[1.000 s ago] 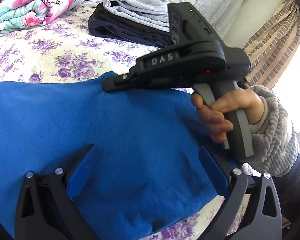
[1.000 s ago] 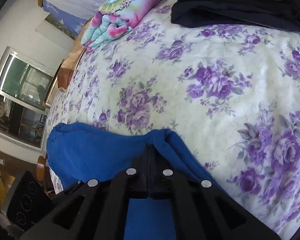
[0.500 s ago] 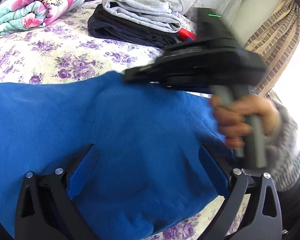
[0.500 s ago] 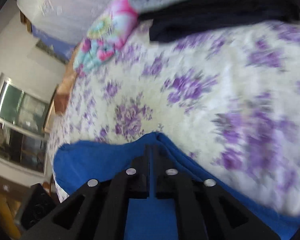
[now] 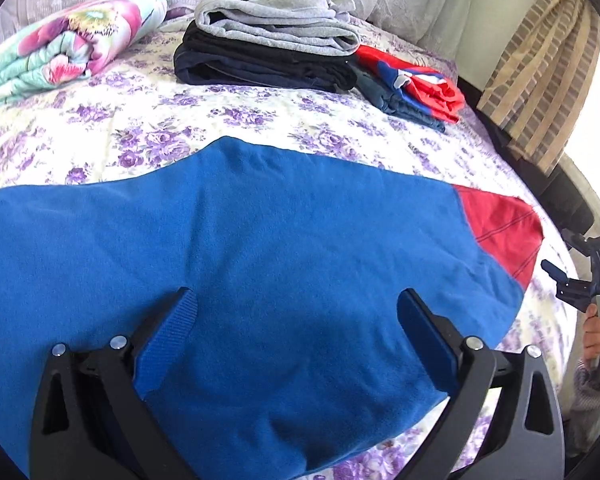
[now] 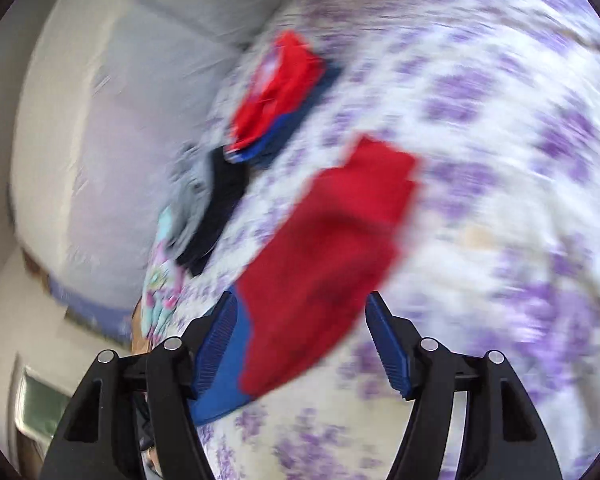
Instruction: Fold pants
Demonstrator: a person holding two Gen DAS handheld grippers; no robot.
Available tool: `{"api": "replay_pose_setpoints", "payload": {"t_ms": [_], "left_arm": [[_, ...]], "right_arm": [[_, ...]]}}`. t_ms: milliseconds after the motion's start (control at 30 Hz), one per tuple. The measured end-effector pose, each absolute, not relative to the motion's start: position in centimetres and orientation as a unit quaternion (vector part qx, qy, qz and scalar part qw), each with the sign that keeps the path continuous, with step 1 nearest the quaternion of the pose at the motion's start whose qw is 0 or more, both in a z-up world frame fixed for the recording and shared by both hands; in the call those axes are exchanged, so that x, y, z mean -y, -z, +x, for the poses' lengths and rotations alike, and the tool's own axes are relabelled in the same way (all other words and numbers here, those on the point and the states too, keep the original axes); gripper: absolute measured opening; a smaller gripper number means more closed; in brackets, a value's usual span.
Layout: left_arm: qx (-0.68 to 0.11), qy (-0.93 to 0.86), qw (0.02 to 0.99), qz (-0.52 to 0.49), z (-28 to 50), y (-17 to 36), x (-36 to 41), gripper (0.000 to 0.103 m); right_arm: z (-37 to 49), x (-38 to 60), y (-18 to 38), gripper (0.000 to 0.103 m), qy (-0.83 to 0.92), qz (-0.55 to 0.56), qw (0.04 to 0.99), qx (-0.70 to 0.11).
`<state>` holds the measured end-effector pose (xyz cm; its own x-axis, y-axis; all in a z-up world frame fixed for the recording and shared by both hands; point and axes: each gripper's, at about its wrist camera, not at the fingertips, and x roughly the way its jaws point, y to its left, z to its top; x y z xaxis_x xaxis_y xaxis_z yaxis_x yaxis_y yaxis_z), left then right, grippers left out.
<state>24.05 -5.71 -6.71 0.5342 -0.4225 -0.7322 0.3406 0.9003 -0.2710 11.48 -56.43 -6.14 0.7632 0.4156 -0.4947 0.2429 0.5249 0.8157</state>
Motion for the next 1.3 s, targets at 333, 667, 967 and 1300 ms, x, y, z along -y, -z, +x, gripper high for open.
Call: {"api": "replay_pose_setpoints", "payload": {"t_ms": [333,667,967,1300], "left_arm": [[-0.426,0.221,0.875,-0.058,24.0,6.7,5.3,0.098],[-0.424,0.218,0.877,-0.066,23.7,6.5,5.0,0.098],[-0.336,0.150,0.909,-0.195,19.5,4.0,-2.3,0.098],[-0.280,0.100,0.899,-0.320,15.3,4.2,-10.3,0.098]], "right_arm": [[14.5,58.3,8.5,0.055,-0.044,0.520,0.790,-0.322],[15.5,57.6,8.7,0.027,-0.036,0.487,0.816,-0.308],[16.1,46.8,-2.4,0.022,0.026,0.163,0.951,-0.260],[18.0,22.1,-0.1,0.022,-0.044,-0.278,0.927,-0.248]]}}
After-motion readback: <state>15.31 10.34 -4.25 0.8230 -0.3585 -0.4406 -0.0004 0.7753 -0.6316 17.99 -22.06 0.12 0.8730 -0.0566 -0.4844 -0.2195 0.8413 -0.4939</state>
